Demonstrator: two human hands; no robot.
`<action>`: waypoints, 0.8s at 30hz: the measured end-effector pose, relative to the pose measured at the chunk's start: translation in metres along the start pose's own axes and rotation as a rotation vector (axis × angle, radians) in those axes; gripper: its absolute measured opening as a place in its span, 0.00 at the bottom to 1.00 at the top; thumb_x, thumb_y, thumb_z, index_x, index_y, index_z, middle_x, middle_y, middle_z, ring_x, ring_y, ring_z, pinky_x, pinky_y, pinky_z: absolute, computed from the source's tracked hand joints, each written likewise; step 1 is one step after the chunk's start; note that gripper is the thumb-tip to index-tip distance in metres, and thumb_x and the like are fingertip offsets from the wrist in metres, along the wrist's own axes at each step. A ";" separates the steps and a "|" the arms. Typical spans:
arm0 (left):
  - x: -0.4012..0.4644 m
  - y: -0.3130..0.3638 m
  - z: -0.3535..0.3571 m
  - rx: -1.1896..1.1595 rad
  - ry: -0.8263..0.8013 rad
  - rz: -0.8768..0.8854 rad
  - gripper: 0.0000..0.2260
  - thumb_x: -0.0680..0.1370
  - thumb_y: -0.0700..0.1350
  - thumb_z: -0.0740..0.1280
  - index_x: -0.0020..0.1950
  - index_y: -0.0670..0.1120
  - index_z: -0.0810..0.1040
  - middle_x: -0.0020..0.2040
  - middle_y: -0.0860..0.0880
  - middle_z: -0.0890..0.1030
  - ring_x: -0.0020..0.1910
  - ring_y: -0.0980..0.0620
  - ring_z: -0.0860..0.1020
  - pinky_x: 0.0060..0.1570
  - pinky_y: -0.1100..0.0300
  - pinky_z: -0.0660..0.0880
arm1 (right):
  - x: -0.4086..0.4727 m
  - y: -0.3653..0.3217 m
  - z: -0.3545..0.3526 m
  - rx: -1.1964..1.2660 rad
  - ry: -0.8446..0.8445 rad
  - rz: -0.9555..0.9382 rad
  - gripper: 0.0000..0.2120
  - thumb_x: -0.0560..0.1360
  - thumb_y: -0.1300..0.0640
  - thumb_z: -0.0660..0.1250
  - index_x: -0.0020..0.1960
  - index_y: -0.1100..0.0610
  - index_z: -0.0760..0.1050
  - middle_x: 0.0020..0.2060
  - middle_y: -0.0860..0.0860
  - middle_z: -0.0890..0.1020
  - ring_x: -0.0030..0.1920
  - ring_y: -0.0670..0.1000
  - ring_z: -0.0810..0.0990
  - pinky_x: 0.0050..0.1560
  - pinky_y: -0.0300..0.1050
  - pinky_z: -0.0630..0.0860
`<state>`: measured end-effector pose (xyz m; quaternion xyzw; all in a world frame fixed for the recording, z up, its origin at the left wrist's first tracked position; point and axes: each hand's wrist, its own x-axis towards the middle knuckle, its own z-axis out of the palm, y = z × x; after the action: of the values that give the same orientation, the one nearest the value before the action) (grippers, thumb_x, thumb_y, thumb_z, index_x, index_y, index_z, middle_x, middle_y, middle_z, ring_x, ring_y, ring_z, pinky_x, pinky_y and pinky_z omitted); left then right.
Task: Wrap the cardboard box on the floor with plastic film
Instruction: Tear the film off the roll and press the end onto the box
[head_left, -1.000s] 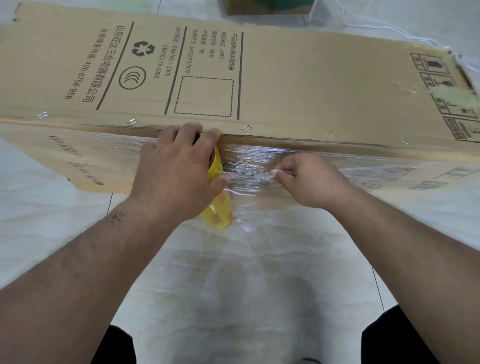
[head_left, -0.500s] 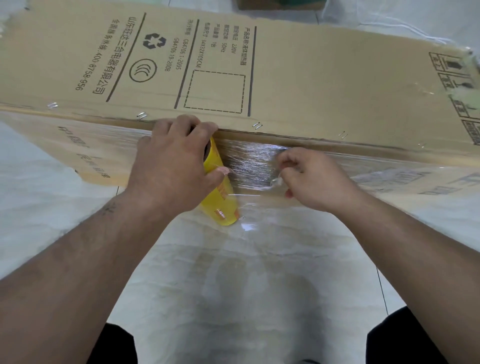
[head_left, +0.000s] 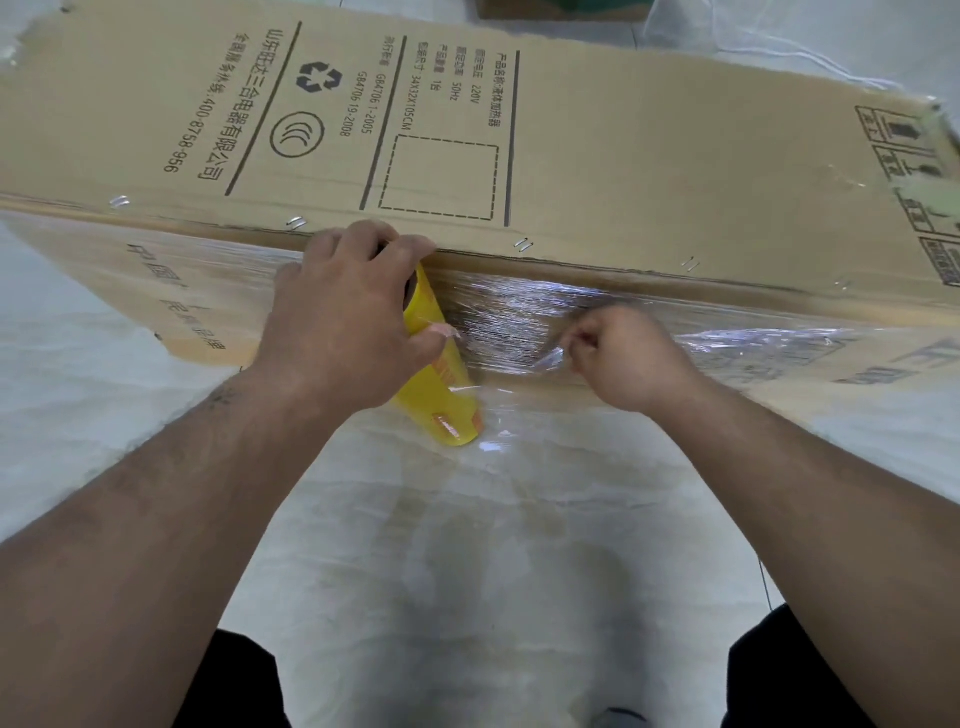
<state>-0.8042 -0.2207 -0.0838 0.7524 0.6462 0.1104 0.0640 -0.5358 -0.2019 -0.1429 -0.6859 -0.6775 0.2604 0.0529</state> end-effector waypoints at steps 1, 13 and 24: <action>0.000 -0.005 -0.002 -0.019 0.012 -0.024 0.34 0.74 0.64 0.73 0.77 0.57 0.69 0.73 0.50 0.71 0.74 0.41 0.66 0.67 0.39 0.69 | 0.002 0.004 -0.003 0.073 0.013 0.047 0.13 0.82 0.62 0.64 0.44 0.54 0.84 0.37 0.48 0.85 0.36 0.46 0.84 0.32 0.36 0.73; 0.001 -0.010 -0.002 -0.018 0.003 -0.008 0.34 0.74 0.64 0.73 0.78 0.57 0.69 0.73 0.50 0.72 0.73 0.41 0.67 0.67 0.39 0.70 | -0.031 -0.021 0.017 -0.110 -0.070 -0.148 0.33 0.72 0.42 0.60 0.74 0.51 0.77 0.69 0.53 0.82 0.69 0.58 0.80 0.68 0.55 0.78; -0.001 -0.024 -0.006 -0.098 -0.001 -0.083 0.34 0.73 0.63 0.73 0.77 0.58 0.70 0.72 0.50 0.71 0.73 0.41 0.66 0.68 0.40 0.70 | 0.006 0.010 0.038 0.042 -0.125 0.083 0.10 0.83 0.56 0.69 0.49 0.60 0.86 0.44 0.59 0.88 0.50 0.61 0.86 0.52 0.51 0.82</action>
<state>-0.8286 -0.2182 -0.0839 0.7211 0.6705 0.1388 0.1054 -0.5439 -0.2078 -0.1815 -0.6945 -0.6449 0.3187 0.0139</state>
